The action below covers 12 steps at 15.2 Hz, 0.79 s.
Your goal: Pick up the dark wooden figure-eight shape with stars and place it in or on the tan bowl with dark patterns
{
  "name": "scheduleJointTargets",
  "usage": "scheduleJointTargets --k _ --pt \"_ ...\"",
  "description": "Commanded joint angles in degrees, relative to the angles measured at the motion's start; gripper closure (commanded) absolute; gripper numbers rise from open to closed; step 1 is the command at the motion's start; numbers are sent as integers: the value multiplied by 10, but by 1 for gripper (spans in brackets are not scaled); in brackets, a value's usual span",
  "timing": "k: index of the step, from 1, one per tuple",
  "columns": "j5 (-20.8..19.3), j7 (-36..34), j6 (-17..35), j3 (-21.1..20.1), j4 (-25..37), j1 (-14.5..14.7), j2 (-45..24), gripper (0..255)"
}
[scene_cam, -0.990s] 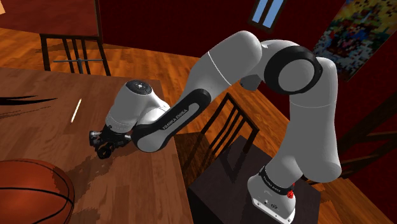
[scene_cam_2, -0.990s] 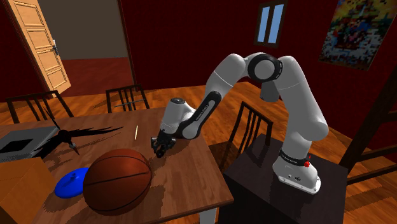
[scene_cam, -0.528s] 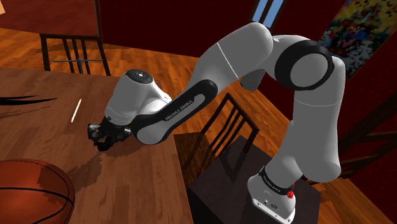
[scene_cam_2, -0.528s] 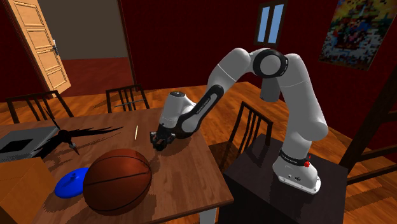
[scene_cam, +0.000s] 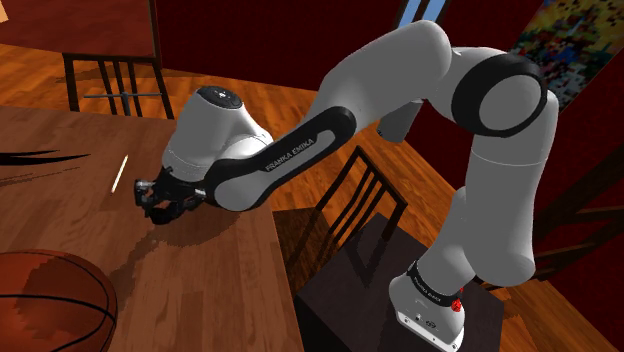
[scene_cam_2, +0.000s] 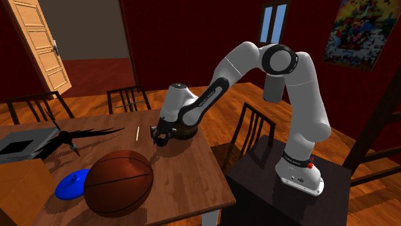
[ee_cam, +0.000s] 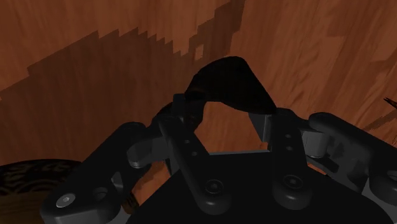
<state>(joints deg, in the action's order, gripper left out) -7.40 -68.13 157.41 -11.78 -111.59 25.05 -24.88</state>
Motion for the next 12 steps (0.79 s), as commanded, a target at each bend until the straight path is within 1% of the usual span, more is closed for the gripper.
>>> scheduleJointTargets --k 1,12 --pt "4 3 -12 -3 3 -2 9 255" --pt "24 16 -81 -17 22 -13 59 255"
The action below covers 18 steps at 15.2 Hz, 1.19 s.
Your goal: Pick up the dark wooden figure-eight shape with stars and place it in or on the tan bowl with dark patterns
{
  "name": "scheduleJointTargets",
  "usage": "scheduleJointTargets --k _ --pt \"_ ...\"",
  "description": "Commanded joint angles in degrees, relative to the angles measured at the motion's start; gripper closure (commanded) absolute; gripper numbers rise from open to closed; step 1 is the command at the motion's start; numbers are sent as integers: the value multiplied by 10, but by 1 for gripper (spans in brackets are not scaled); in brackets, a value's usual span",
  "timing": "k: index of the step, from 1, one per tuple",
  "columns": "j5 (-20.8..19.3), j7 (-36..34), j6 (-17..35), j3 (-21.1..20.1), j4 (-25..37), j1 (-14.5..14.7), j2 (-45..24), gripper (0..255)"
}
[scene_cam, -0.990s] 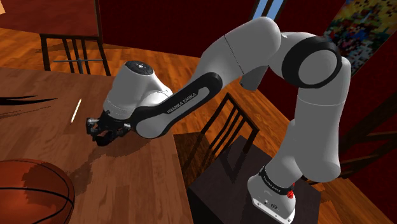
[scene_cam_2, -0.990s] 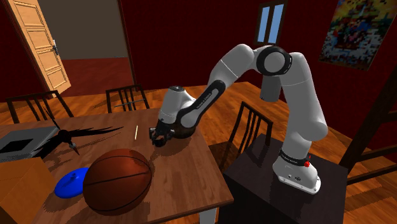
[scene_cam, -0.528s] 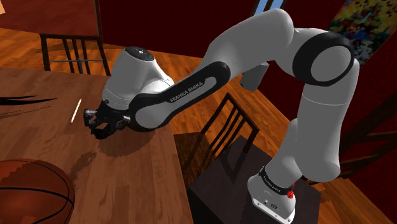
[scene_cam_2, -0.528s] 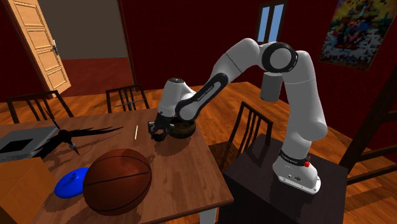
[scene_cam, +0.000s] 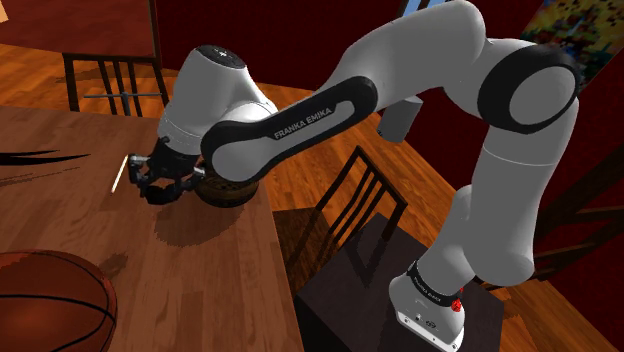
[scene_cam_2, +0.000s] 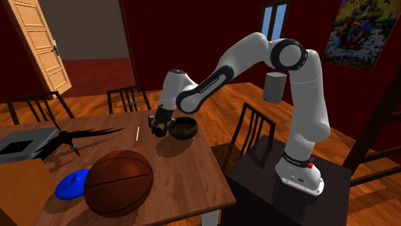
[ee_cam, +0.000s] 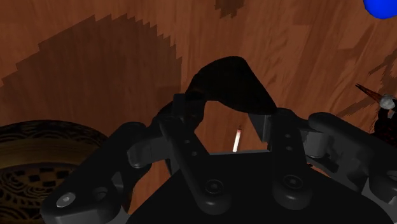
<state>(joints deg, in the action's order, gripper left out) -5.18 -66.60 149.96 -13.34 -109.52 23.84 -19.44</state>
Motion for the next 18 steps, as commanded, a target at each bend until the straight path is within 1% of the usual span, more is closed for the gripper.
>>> scheduleJointTargets --k 1,5,10,11,12,15,18 --pt "3 2 -13 -2 4 -1 9 255" --pt "9 5 -34 -5 13 -3 22 255" --pt "59 95 -19 -6 -39 -62 57 255" --pt "47 73 -20 -6 -33 -49 52 255" --pt "47 73 -20 -6 -33 -48 52 0" --pt "-40 -24 -30 22 8 6 -1 0" --pt "-105 -101 -51 53 59 60 -58 0"
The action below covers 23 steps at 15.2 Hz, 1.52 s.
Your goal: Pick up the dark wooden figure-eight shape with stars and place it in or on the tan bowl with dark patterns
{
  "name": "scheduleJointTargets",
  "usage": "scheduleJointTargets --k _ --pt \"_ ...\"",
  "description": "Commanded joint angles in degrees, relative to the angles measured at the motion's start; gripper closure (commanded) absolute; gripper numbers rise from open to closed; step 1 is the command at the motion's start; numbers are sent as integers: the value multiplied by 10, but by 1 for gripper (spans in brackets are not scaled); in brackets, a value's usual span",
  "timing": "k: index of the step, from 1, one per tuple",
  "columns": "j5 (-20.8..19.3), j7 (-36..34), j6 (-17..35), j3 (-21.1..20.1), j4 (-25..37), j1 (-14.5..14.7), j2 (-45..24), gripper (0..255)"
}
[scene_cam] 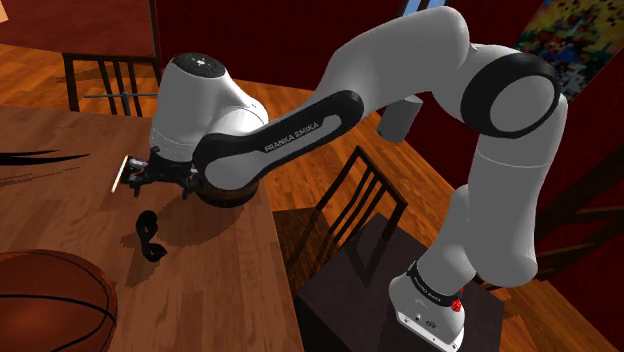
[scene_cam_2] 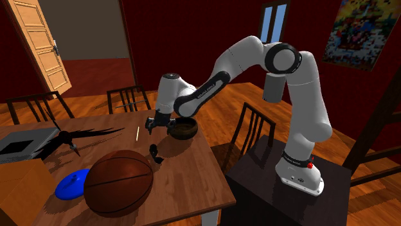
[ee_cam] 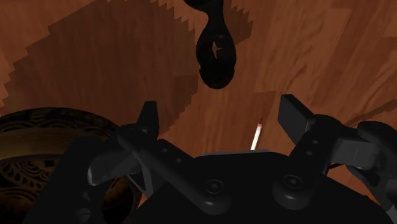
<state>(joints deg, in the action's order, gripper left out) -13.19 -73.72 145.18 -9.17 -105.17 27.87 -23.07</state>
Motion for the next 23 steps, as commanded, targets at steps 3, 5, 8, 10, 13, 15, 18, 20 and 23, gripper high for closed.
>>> scheduleJointTargets --k 3,5,8,10,13,15,18,20,23 --pt "-70 -90 -34 38 75 67 -84 0" --pt "-92 -121 -58 53 121 96 -128 0" --pt "-100 -132 -61 62 146 106 -159 0" --pt "-101 -133 -54 63 152 105 -172 0" --pt "-103 -133 -44 66 162 104 -192 0" --pt "-104 -134 -42 67 164 104 -196 0" --pt "-104 -134 -42 67 164 104 -196 0" --pt "-104 -134 -42 67 164 104 -196 0" --pt "-104 -134 -42 67 164 104 -196 255"
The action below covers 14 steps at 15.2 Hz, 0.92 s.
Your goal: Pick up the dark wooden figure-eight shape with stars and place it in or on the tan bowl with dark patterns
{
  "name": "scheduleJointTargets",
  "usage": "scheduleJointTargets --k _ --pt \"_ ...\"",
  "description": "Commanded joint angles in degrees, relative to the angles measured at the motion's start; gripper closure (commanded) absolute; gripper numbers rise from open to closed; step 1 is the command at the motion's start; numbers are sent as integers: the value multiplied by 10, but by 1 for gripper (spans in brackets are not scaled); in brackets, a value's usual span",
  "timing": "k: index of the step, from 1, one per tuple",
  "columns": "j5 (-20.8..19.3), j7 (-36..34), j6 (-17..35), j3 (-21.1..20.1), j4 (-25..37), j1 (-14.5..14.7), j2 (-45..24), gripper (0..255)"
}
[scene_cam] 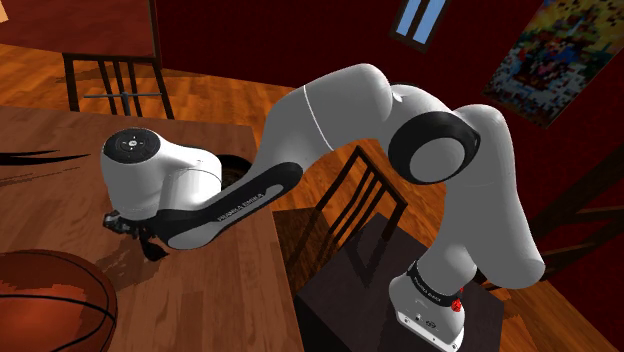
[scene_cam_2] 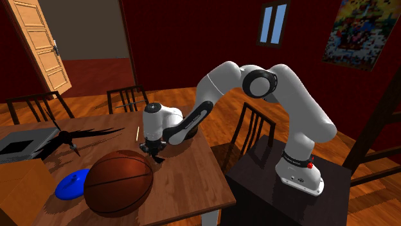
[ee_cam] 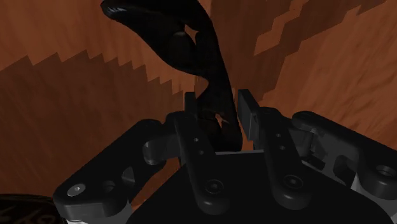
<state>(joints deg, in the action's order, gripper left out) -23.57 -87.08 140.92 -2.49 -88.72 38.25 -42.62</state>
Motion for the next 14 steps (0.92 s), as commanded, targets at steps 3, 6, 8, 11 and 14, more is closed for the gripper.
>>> scheduleJointTargets --k 3,6,8,11,14 --pt "0 0 0 0 1 0 -1 255" --pt "0 0 1 0 -1 0 0 255" --pt "0 0 0 0 0 0 0 255" --pt "4 6 -13 -3 -1 -2 15 255" --pt "8 12 -27 -7 -1 -3 29 255"
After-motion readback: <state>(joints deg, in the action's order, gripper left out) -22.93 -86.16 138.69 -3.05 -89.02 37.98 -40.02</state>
